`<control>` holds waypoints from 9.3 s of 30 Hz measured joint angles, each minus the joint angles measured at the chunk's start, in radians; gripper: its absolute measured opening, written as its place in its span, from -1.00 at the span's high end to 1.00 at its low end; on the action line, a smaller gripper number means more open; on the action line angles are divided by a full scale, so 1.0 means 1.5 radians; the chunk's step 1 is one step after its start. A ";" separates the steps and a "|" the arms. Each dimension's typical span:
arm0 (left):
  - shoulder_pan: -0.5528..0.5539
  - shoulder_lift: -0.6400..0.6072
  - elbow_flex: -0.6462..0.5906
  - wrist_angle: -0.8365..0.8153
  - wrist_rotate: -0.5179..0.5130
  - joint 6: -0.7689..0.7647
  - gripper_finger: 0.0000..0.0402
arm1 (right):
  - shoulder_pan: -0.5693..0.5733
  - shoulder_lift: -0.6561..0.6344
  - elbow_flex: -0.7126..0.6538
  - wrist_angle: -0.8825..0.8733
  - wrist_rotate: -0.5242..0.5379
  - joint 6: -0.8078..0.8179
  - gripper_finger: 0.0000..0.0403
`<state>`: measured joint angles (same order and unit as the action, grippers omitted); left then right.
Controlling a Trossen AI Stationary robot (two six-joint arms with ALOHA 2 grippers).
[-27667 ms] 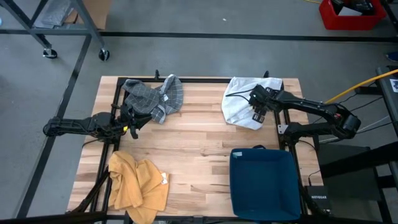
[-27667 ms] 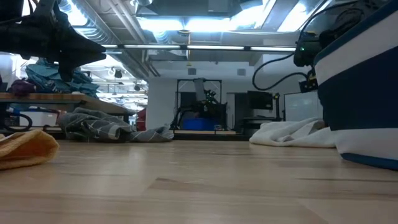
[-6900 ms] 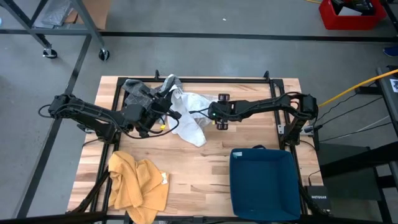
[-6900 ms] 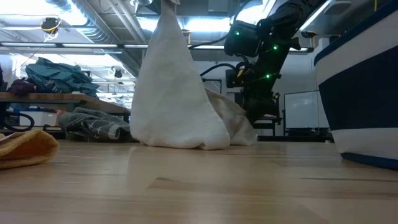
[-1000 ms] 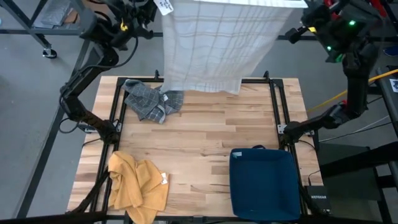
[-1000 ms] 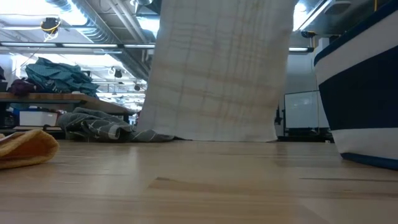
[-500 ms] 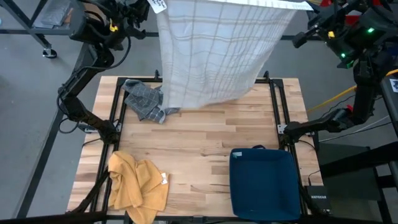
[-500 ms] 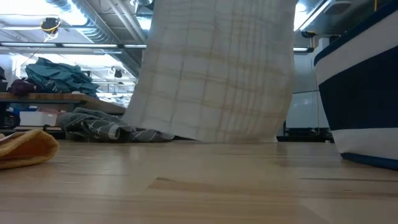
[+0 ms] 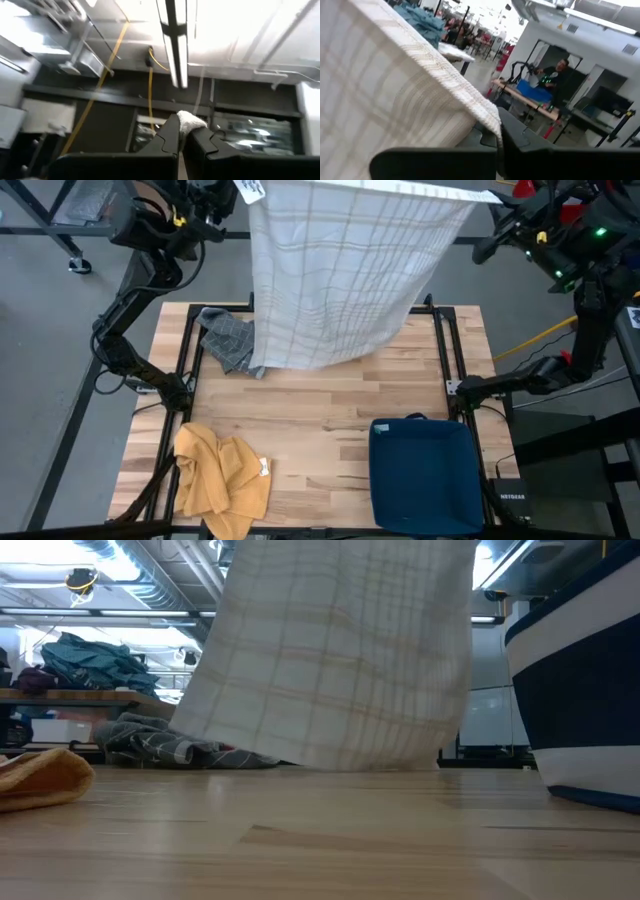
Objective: Fold towel
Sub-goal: Fold the white kitchen towel
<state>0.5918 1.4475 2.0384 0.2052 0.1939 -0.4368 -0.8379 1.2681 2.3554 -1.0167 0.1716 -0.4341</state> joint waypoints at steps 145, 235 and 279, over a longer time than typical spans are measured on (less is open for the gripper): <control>-0.501 0.127 0.014 -1.118 -0.424 0.049 1.00 | -0.126 -0.456 -0.826 -0.282 -0.442 0.309 1.00; -0.235 0.115 -0.408 -0.840 -0.551 0.101 1.00 | 0.105 -0.167 -1.065 0.148 -0.051 0.385 1.00; -0.041 0.115 -0.437 -0.762 -0.441 0.159 0.34 | 0.105 -0.113 -1.065 0.148 -0.006 0.362 0.40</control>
<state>0.5302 1.6196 1.3823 -0.9381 -0.4668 -0.1980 -0.6804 1.0981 0.7586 -0.7944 0.1631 0.1085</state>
